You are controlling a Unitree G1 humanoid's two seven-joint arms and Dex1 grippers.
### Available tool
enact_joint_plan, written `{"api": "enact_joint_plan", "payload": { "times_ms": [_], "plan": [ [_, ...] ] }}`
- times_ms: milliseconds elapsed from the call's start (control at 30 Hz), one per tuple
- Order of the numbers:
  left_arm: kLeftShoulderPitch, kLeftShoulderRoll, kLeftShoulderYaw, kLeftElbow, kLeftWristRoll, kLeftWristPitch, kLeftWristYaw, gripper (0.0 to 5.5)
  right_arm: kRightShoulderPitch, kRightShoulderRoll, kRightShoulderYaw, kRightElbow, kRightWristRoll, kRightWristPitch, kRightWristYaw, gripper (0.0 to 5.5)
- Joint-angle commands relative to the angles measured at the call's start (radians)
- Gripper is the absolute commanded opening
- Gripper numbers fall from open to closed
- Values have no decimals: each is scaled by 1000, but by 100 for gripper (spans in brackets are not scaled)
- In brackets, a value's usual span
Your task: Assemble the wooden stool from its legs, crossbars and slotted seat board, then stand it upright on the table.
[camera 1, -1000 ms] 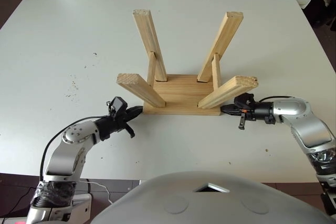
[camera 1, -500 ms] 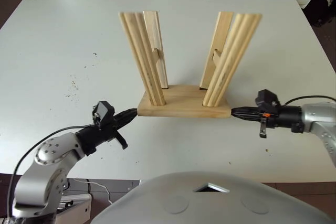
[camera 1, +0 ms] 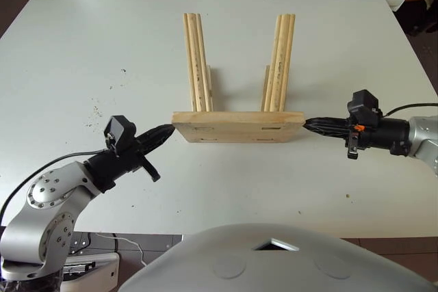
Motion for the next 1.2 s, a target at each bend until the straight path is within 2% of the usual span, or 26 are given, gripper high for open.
{"api": "enact_joint_plan", "payload": {
  "times_ms": [33, 167, 333, 433, 567, 733, 867, 1133, 1200],
  "plan": [
    [24, -11, 1, -9, -32, -4, -27, 4, 0, 17, 21, 12, 2, -24, 5, 0],
    [24, 6, 101, 32, -42, -10, -18, 4, 13, 0, -10, 41, -14, -54, 0, 0],
    [60, 76, 189, 149, 34, -63, -96, 4, 5, -67, -24, 174, -140, -185, 28, 0],
    [39, 109, 164, 233, 90, -101, -141, 48, -14, -69, -9, 229, -181, -233, 39, 0],
    [43, 116, 44, 300, 227, -191, -171, 119, 14, -48, 44, 220, -216, -302, 72, 0],
    [30, 144, -33, 276, 267, -241, -241, 198, 9, -24, 107, 240, -276, -375, 74, 78],
    [-87, 173, -84, 352, 304, -281, -281, 256, -41, -19, 148, 262, -297, -395, 98, 135],
    [-197, 137, -215, 430, 390, -380, -286, 387, -141, -1, 251, 334, -330, -423, 184, 260],
    [-233, 124, -241, 471, 413, -409, -279, 402, -165, 10, 275, 362, -349, -431, 186, 288]
  ]
}}
